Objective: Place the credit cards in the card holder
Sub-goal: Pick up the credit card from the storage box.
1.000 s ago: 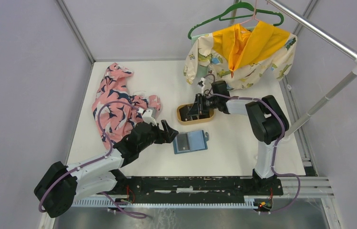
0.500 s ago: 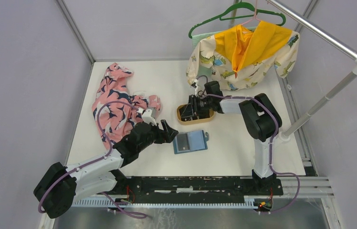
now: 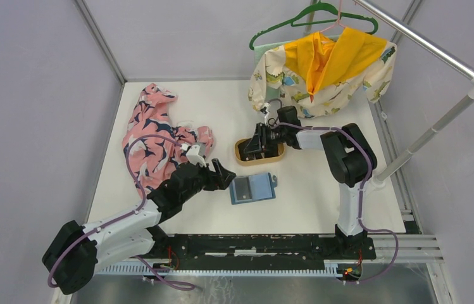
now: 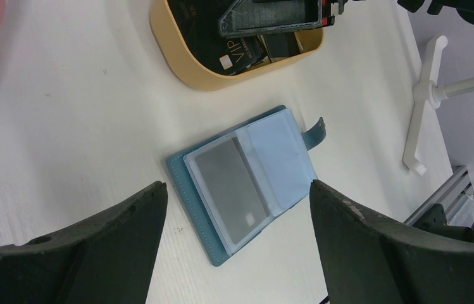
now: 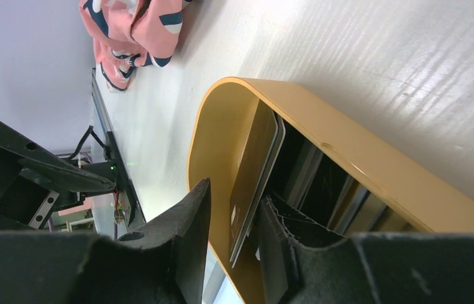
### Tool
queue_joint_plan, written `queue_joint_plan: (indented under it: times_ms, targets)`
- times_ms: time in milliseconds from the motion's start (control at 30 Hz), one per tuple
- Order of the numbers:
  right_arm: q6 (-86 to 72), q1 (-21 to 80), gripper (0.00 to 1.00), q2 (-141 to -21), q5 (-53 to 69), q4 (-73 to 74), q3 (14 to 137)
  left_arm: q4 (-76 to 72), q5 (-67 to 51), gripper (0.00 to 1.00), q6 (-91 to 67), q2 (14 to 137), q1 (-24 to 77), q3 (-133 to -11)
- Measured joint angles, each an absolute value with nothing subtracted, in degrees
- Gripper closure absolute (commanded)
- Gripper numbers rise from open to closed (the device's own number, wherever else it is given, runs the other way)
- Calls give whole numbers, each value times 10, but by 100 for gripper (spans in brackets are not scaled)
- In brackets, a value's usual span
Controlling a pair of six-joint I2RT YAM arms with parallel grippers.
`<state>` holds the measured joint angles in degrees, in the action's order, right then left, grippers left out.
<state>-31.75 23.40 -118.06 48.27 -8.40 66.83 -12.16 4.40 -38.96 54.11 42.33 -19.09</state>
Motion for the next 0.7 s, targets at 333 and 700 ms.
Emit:
queue_joint_plan:
  times_ms: [333,700]
  targets:
    - [-336,204,67,-1163,496,-102,644,-116,45,12,-390,530,423,-191]
    - [-344,197,92,-1161,501,-107,638,-108,45,12,-390,530,423,-191]
